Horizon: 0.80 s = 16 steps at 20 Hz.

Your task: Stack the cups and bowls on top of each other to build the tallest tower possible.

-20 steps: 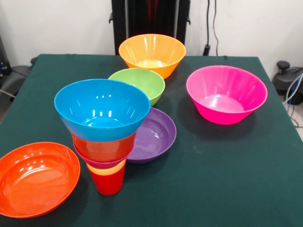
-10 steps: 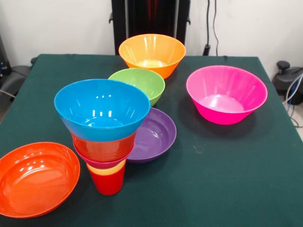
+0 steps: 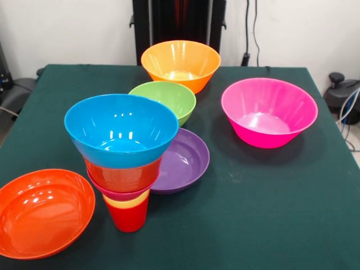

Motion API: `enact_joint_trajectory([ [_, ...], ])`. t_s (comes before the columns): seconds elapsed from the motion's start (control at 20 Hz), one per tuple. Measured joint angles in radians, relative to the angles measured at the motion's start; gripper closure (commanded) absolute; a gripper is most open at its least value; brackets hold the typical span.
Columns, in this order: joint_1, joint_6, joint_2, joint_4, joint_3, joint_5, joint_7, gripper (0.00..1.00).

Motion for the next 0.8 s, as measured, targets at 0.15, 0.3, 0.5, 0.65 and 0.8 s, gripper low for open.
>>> enact_joint_trajectory([
  [0.15, -0.051, -0.003, 0.035, 0.0, 0.055, 0.018, -0.03, 0.0],
  [0.3, -0.098, -0.007, 0.076, 0.0, 0.108, 0.028, -0.041, 0.0],
  [0.5, -0.137, -0.015, 0.116, 0.001, 0.157, 0.028, -0.041, 0.0],
  [0.65, -0.168, -0.02, 0.151, 0.003, 0.197, 0.028, -0.041, 0.0],
  [0.8, -0.2, -0.02, 0.194, 0.004, 0.244, 0.028, -0.041, 0.0],
])
